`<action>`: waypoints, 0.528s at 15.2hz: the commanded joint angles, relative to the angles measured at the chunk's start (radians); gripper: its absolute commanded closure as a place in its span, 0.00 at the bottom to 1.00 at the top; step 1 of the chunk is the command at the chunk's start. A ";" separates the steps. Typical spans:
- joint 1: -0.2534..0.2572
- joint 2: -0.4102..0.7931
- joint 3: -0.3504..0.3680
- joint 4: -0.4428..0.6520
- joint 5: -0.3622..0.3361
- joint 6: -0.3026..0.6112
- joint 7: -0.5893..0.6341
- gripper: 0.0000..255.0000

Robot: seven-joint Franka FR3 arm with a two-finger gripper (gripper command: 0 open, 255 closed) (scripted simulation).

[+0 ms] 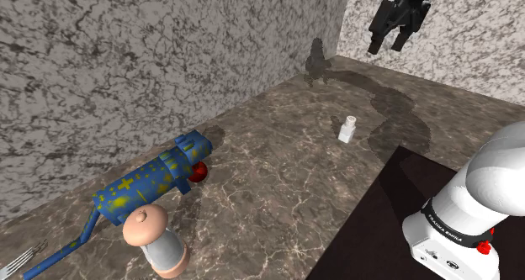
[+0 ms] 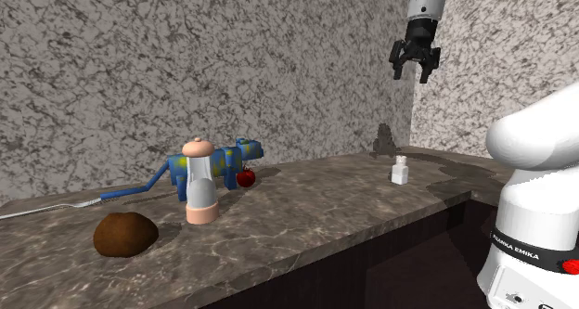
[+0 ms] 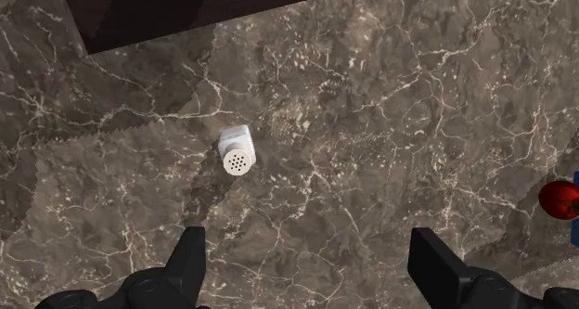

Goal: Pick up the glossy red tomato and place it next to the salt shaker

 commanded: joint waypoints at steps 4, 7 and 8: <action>0.004 0.005 0.076 -0.040 0.045 0.046 0.107 0.00; 0.008 0.026 0.153 -0.065 0.090 0.096 0.212 0.00; 0.010 0.036 0.179 -0.070 0.105 0.114 0.247 0.00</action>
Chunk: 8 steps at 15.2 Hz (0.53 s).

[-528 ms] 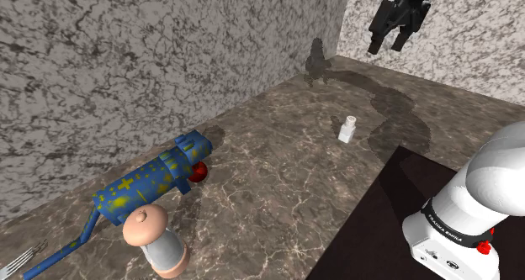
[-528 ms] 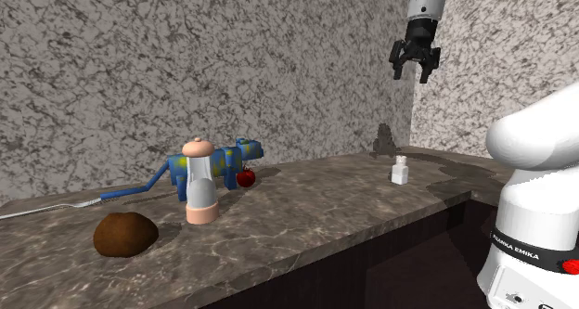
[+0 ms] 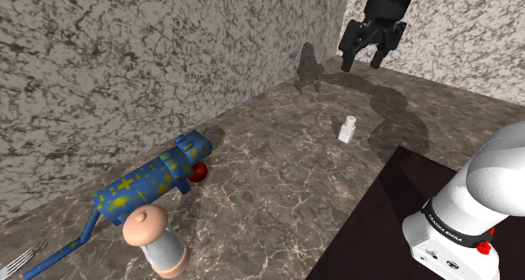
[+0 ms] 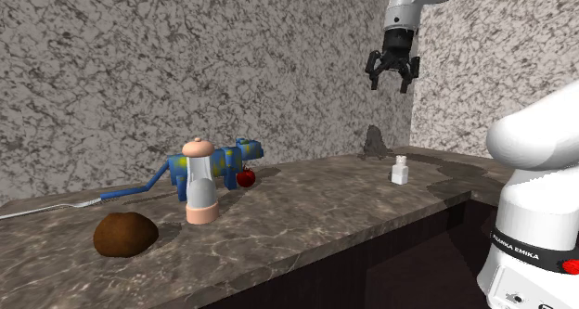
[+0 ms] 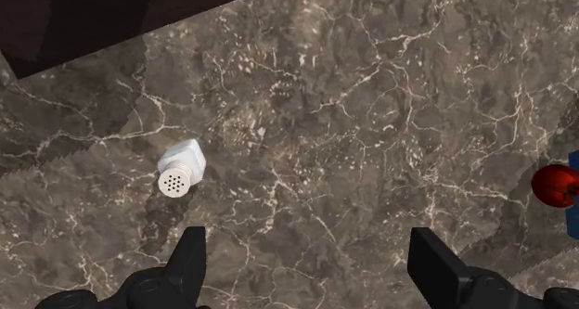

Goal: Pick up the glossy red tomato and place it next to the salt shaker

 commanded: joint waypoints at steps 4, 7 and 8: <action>0.005 0.066 0.135 -0.023 0.070 0.100 0.182 0.00; 0.002 0.131 0.215 -0.010 0.098 0.158 0.287 0.00; -0.001 0.155 0.241 -0.003 0.105 0.177 0.322 0.00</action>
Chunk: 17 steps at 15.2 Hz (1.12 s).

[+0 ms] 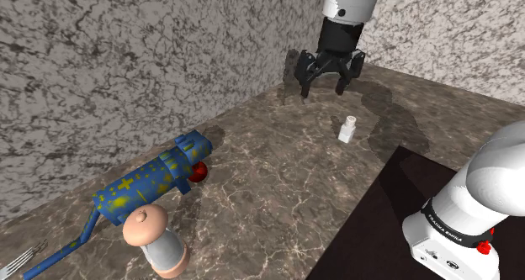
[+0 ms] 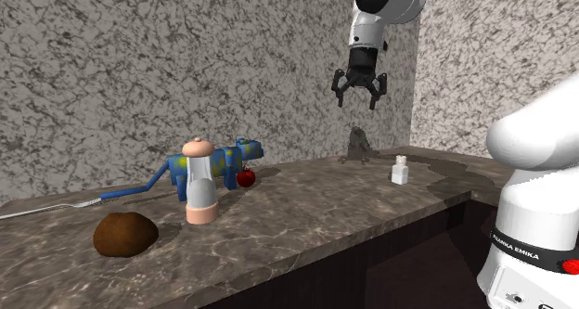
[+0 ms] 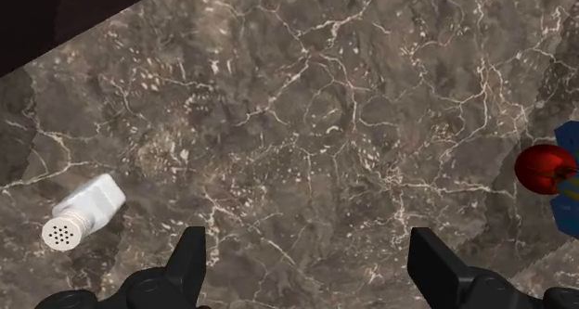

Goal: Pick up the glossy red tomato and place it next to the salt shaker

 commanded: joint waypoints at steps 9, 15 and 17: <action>-0.059 0.312 0.271 0.136 -0.021 0.190 0.387 0.00; -0.100 0.595 0.417 0.291 -0.198 0.273 0.683 0.00; -0.087 0.706 0.440 0.356 -0.288 0.285 0.794 0.00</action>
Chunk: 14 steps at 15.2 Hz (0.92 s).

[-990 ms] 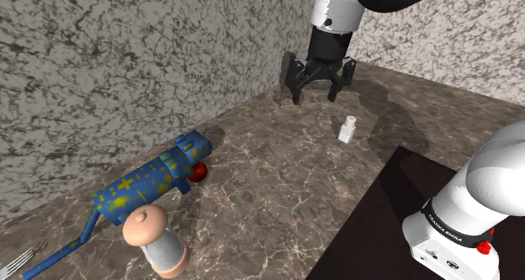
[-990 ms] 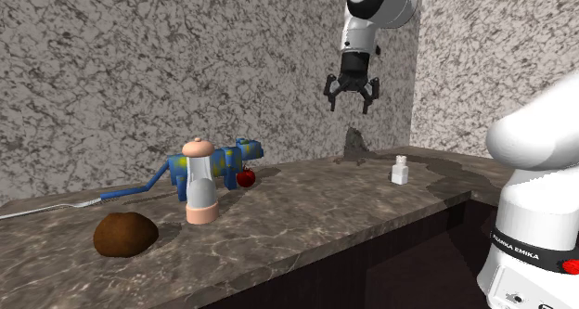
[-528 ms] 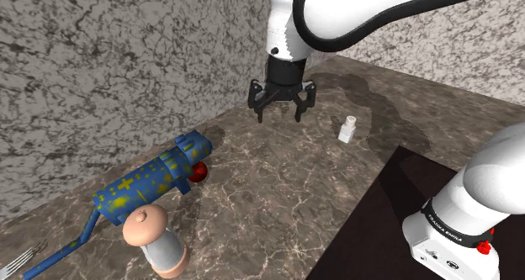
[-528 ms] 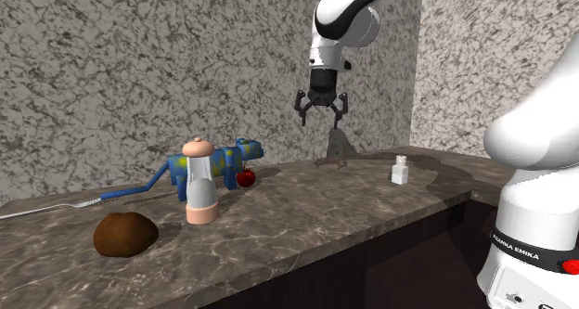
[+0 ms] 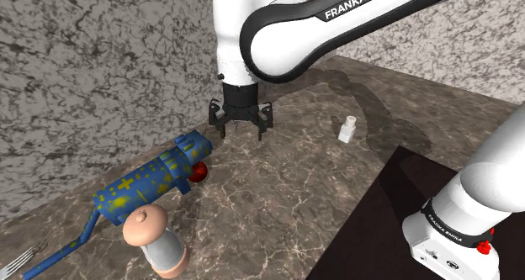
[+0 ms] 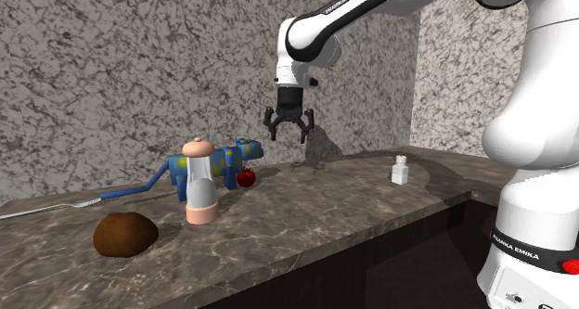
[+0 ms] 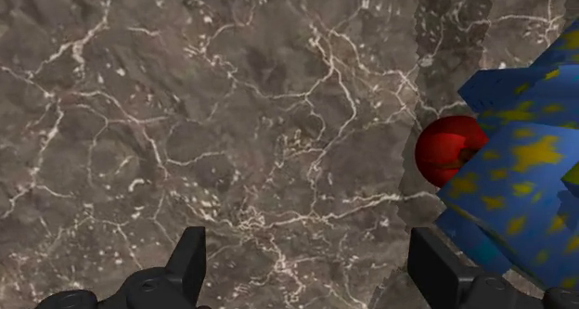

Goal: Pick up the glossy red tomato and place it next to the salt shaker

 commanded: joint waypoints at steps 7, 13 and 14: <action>0.178 0.413 -0.052 0.320 -0.305 -0.033 0.365 0.00; 0.288 0.586 -0.118 0.495 -0.382 -0.057 0.459 0.00; 0.290 0.591 -0.121 0.490 -0.386 -0.047 0.462 0.00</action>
